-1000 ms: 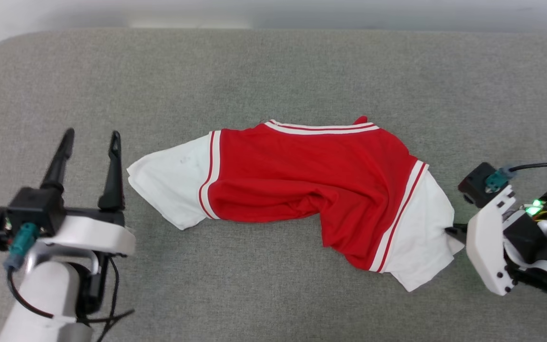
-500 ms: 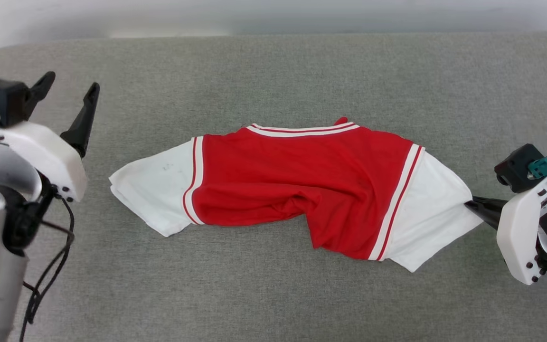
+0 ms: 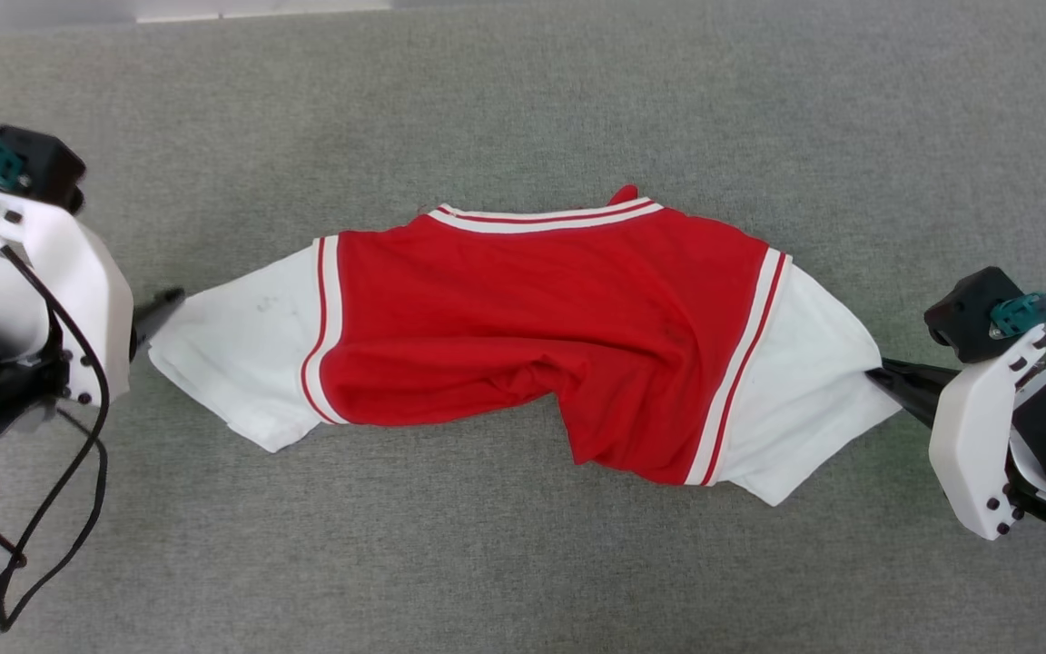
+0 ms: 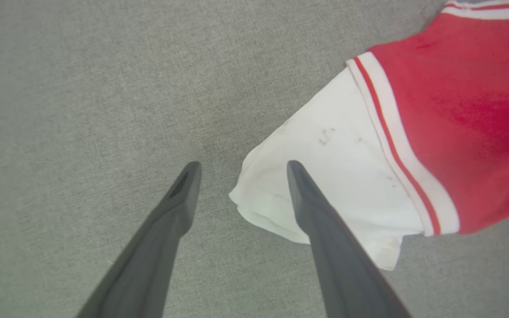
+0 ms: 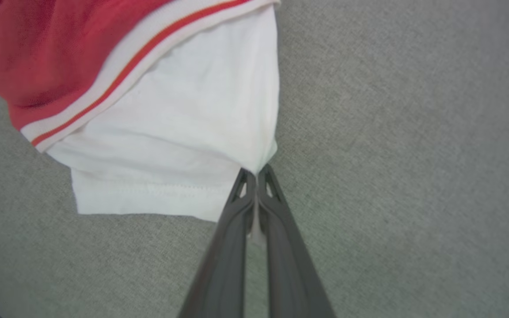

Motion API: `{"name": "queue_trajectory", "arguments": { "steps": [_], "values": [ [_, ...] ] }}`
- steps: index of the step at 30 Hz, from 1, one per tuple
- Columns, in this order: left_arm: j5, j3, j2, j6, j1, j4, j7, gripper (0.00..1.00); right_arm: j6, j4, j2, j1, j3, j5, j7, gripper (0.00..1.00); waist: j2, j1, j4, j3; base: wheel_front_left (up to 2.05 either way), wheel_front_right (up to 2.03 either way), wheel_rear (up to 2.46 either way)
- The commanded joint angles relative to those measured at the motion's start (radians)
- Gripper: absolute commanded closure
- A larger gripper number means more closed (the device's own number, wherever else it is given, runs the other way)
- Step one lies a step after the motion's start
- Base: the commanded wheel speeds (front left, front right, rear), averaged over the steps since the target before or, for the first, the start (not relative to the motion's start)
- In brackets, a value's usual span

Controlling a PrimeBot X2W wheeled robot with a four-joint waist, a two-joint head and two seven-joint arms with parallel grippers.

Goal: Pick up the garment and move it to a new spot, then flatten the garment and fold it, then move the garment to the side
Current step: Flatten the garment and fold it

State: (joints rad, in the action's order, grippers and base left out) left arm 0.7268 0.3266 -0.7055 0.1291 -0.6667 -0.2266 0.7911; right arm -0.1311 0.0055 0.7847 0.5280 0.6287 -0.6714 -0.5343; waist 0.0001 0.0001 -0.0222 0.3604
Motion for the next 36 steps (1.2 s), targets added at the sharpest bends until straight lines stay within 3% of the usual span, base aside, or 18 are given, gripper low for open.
{"name": "queue_trajectory", "arguments": {
  "steps": [1, 7, 15, 16, 17, 27, 36],
  "values": [
    [0.02, 0.015, -0.013, 0.0, -0.018, -0.009, 0.032, 0.0, 0.001, -0.004, -0.007, 0.006, -0.004, 0.009, -0.005, 1.0, -0.0001, -0.0001, -0.01, 0.018, 0.0, 0.0, 0.0],
    [0.088, 0.082, -0.036, 0.001, -0.045, -0.064, 0.137, 0.0, 0.001, -0.013, -0.016, 0.026, -0.009, 0.019, -0.014, 1.0, -0.0001, -0.0001, -0.024, 0.061, 0.0, 0.0, 0.0],
    [0.123, 0.19, 0.017, 0.001, -0.036, -0.188, 0.193, 0.0, 0.001, -0.002, -0.04, 0.052, 0.014, 0.025, -0.003, 1.0, -0.0001, -0.0001, -0.038, 0.08, 0.0, 0.0, 0.0],
    [0.126, 0.207, 0.019, 0.001, -0.037, -0.192, 0.192, 0.96, 0.001, 0.001, -0.041, 0.056, 0.014, 0.026, 0.006, 1.0, -0.0001, -0.0001, -0.039, 0.077, 0.0, 0.0, 0.0],
    [0.13, 0.223, 0.019, 0.001, -0.036, -0.194, 0.191, 1.0, 0.001, 0.005, -0.04, 0.058, 0.015, 0.026, 0.013, 1.0, -0.0001, -0.0001, -0.039, 0.073, 0.0, 0.0, 0.0],
    [0.131, 0.278, -0.056, 0.001, -0.119, -0.114, 0.032, 1.0, 0.001, 0.041, -0.021, 0.084, 0.003, 0.017, 0.103, 1.0, -0.0001, -0.0001, -0.014, -0.023, 0.0, 0.0, 0.0],
    [0.129, 0.285, -0.101, 0.001, -0.177, 0.011, -0.133, 1.0, 0.001, 0.039, 0.004, 0.129, -0.072, 0.035, 0.205, 1.0, -0.0001, -0.0001, 0.022, -0.101, 0.0, 0.0, 0.0]
  ]
}}
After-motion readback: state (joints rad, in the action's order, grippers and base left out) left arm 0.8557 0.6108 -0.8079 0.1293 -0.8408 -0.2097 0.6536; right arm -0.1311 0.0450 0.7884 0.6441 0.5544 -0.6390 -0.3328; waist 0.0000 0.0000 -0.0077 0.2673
